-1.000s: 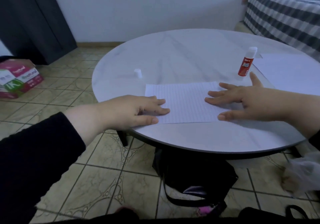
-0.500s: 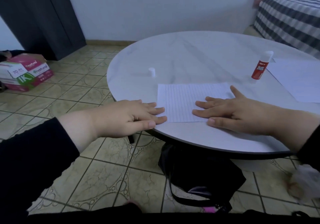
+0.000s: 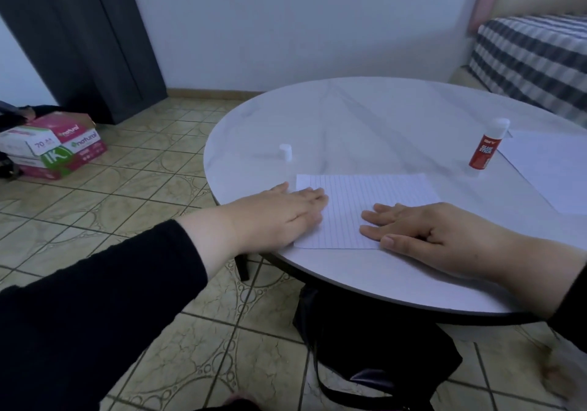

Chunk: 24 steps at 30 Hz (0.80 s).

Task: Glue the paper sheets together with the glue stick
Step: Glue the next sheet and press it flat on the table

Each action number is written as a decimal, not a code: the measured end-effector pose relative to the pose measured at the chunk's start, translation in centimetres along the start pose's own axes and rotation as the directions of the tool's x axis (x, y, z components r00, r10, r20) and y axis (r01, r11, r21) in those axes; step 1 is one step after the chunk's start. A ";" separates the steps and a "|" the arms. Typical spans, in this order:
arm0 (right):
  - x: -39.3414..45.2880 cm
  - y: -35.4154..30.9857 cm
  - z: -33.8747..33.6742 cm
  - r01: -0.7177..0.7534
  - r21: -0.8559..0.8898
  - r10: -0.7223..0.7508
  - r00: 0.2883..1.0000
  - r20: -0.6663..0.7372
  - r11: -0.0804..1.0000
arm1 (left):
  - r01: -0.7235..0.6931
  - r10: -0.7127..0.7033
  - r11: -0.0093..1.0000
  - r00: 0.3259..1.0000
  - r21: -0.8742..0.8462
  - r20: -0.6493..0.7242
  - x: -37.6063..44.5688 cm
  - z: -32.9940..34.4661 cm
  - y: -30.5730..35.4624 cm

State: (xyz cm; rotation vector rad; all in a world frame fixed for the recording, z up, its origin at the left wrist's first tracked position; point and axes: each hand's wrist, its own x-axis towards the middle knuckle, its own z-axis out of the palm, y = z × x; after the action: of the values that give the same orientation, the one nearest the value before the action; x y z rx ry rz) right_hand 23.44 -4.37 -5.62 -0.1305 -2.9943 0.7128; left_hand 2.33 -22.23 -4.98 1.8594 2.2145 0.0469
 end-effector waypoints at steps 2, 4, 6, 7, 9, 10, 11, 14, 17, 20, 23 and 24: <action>0.0 -0.2 -0.1 -0.004 -0.002 0.004 1.000 0.008 1.000 | 0.056 -0.057 0.997 0.998 0.045 0.001 1.1 -0.2 -0.7; -0.2 -0.4 0.0 -0.026 0.007 0.026 0.999 0.020 1.000 | 0.129 -0.130 0.983 0.992 0.131 -0.008 2.0 -0.3 -0.8; -0.2 -0.8 -0.1 -0.085 0.068 0.087 0.996 -0.024 0.994 | 0.195 -0.190 0.964 0.981 0.181 -0.040 2.9 -0.3 0.0; 0.1 -1.0 -0.3 -0.127 0.109 0.136 0.987 -0.082 0.986 | 0.209 -0.202 0.961 0.978 0.180 -0.058 3.3 -0.2 0.7; 1.4 -1.4 -0.5 -0.219 0.109 0.237 0.952 -0.192 0.970 | 0.211 -0.200 0.965 0.977 0.155 -0.078 4.0 0.2 1.8; 2.4 -1.5 -0.6 -0.267 0.041 0.269 0.943 -0.195 0.963 | 0.210 -0.200 0.967 0.976 0.142 -0.082 4.3 0.4 2.1; 3.5 -1.6 -0.5 -0.301 -0.051 0.290 0.943 -0.160 0.952 | 0.213 -0.203 0.968 0.975 0.131 -0.085 4.4 0.6 2.3; 6.4 -1.6 0.5 -0.338 -0.205 0.333 0.941 -0.059 0.918 | 0.219 -0.209 0.969 0.974 0.113 -0.091 4.2 0.8 2.3; 7.5 -1.2 1.4 -0.381 -0.251 0.381 0.923 -0.052 0.890 | 0.211 -0.202 0.971 0.975 0.108 -0.087 4.0 0.8 2.3; 7.4 -0.8 1.6 -0.397 -0.288 0.397 0.916 -0.061 0.872 | 0.222 -0.212 0.968 0.974 0.119 -0.084 4.1 0.8 2.2; 6.0 0.3 1.1 -0.465 -0.328 0.462 0.882 -0.091 0.822 | 0.234 -0.225 0.963 0.971 0.135 -0.079 4.2 0.9 2.0; 5.4 0.9 0.8 -0.493 -0.341 0.489 0.866 -0.105 0.800 | 0.235 -0.227 0.962 0.971 0.135 -0.075 4.2 1.0 2.0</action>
State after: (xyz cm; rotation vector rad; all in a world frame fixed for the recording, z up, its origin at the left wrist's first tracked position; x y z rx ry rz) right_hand 18.05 -3.42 -6.51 -0.9576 -3.0565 0.1637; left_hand 3.85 -17.94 -6.24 1.6726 2.5219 -0.1041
